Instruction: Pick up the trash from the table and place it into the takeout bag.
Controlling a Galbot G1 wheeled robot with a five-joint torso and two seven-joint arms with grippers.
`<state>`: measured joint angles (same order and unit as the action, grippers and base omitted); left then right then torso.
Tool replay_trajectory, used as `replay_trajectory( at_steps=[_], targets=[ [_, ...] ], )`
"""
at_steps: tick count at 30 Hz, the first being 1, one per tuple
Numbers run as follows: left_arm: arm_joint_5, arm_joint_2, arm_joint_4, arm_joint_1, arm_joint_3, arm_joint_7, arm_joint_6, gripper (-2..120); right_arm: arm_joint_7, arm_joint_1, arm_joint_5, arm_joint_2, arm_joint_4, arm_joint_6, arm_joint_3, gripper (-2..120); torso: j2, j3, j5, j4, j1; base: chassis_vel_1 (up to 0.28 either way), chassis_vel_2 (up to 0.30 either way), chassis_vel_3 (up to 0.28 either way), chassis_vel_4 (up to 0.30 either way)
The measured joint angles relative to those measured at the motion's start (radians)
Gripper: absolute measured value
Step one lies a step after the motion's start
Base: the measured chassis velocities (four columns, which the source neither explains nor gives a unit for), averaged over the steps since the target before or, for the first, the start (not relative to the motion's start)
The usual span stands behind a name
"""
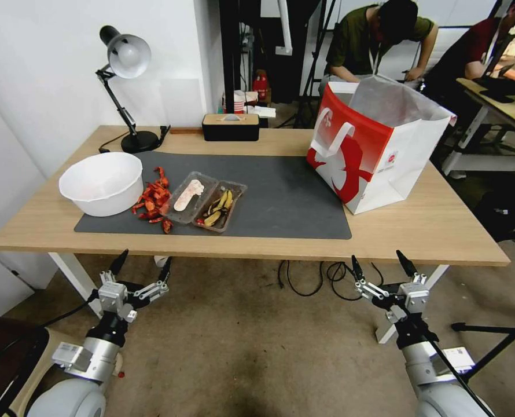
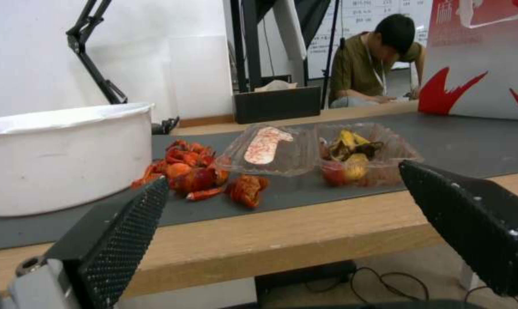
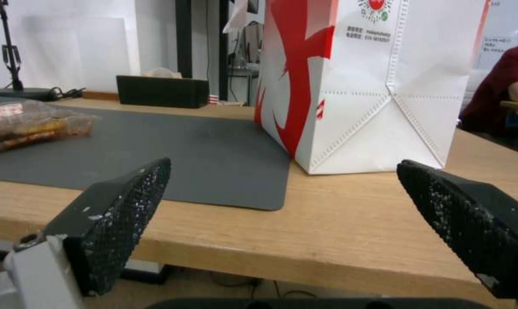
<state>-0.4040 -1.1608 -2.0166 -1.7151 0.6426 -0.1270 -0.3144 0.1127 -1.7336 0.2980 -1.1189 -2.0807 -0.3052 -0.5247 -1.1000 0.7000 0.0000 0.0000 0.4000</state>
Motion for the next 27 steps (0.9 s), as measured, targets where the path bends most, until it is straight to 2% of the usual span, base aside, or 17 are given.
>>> replay_trajectory(
  at_steps=[27],
  targets=[
    [-0.001,0.001,0.0,0.003,-0.002,0.001,0.0,100,-0.003,-0.03,-0.009,-0.013,-0.023,0.0,0.005,100,0.0,0.0,0.0001,0.0,0.0,0.0,0.0,0.0,0.0]
  ],
)
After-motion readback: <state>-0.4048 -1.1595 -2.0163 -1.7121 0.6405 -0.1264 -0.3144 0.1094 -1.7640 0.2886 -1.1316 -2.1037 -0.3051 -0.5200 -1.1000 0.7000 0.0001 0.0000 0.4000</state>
